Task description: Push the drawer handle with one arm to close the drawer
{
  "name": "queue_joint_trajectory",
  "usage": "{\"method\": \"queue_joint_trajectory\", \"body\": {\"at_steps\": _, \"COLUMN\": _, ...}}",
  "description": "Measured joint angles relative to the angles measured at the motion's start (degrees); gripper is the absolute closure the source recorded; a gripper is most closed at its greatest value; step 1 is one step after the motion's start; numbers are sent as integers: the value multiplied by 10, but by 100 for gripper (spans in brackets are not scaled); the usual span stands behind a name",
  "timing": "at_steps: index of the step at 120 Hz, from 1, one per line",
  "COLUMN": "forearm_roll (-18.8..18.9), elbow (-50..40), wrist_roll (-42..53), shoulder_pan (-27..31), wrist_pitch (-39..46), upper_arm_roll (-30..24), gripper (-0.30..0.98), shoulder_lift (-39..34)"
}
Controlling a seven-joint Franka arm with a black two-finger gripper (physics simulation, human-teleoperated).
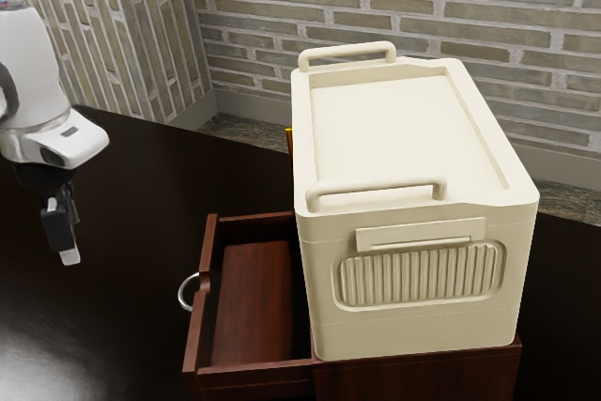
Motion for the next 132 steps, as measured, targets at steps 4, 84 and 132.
{"method": "queue_joint_trajectory", "body": {"at_steps": 4, "forearm_roll": 0, "elbow": -11, "wrist_roll": 7, "shoulder_pan": 0, "wrist_pitch": 8, "upper_arm_roll": 0, "gripper": 2, "shoulder_lift": 1}}
{"method": "queue_joint_trajectory", "body": {"at_steps": 84, "forearm_roll": -1, "elbow": -122, "wrist_roll": 123, "shoulder_pan": -39, "wrist_pitch": 208, "upper_arm_roll": 22, "gripper": 72, "shoulder_lift": 62}}
{"method": "queue_joint_trajectory", "body": {"at_steps": 132, "forearm_roll": -6, "elbow": -143, "wrist_roll": 164, "shoulder_pan": -62, "wrist_pitch": 311, "upper_arm_roll": 21, "gripper": 78, "shoulder_lift": 118}}
